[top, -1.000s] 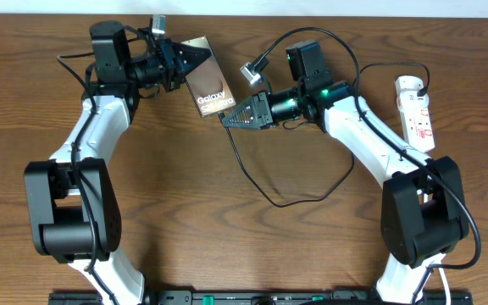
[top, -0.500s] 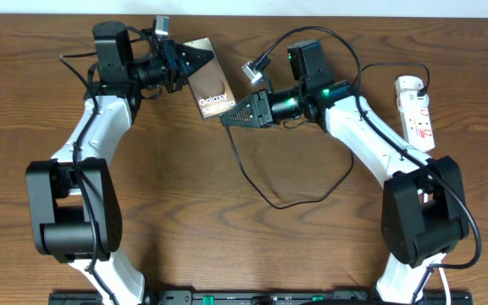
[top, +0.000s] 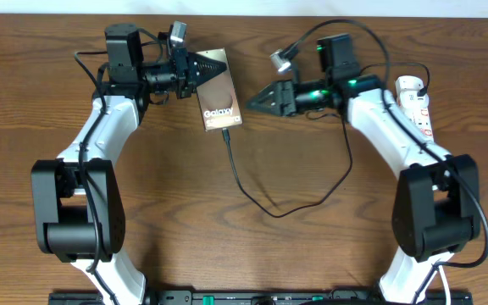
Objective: Plug charger to phone and switch on socket
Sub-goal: 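Open the right gripper and withdraw it to the right, then lower the phone with the left gripper onto the table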
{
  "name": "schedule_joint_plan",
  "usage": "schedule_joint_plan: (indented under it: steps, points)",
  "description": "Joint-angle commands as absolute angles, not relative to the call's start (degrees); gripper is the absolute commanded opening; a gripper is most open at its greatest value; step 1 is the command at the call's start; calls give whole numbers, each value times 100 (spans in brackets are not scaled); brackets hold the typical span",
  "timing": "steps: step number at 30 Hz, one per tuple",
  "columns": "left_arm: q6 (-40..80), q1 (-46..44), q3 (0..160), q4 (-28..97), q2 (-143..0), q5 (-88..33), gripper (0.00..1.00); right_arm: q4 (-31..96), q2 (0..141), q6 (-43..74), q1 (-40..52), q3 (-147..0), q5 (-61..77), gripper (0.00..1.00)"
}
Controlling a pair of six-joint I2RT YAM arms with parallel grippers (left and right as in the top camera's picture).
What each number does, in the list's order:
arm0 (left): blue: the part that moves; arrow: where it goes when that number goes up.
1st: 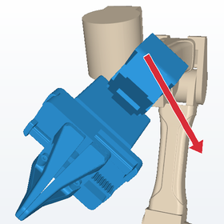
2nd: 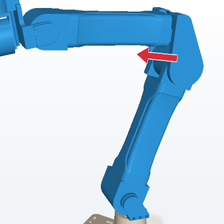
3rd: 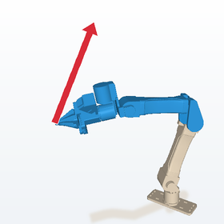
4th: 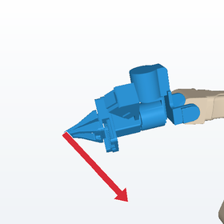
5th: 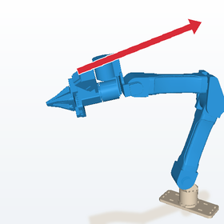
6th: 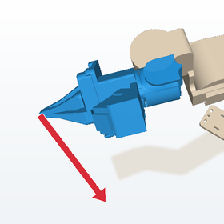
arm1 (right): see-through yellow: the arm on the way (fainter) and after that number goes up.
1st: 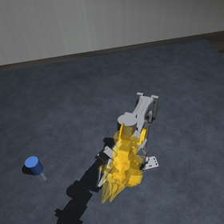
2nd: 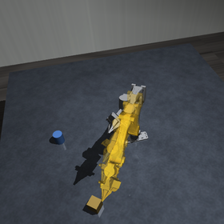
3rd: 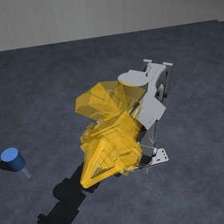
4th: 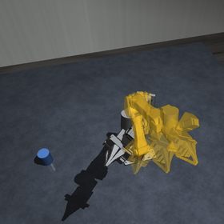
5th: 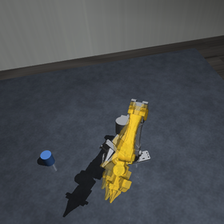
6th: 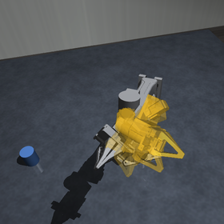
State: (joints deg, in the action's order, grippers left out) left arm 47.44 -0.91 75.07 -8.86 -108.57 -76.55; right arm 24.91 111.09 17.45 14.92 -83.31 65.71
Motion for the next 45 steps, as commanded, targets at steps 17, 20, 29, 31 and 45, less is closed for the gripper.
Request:
schedule_joint_plan:
  steps: [17,20,29,31,45]
  points:
    - [4049,-502,7599,-733,-10857,-7432,7,4060,10239,672,849,-8433,4211,69]
    - [4051,-563,7677,-733,-10864,-7352,7,4097,10182,672,705,-8436,4213,69]
    - [4053,-762,8230,-519,-10866,-6788,7,4344,10147,646,307,-8438,4213,69]
    - [4051,-803,8361,-381,-10866,-6587,7,4377,10147,609,268,-8438,4215,69]
    - [3323,-1304,8694,1225,-10866,-5371,7,4399,10147,609,244,-8438,4077,70]
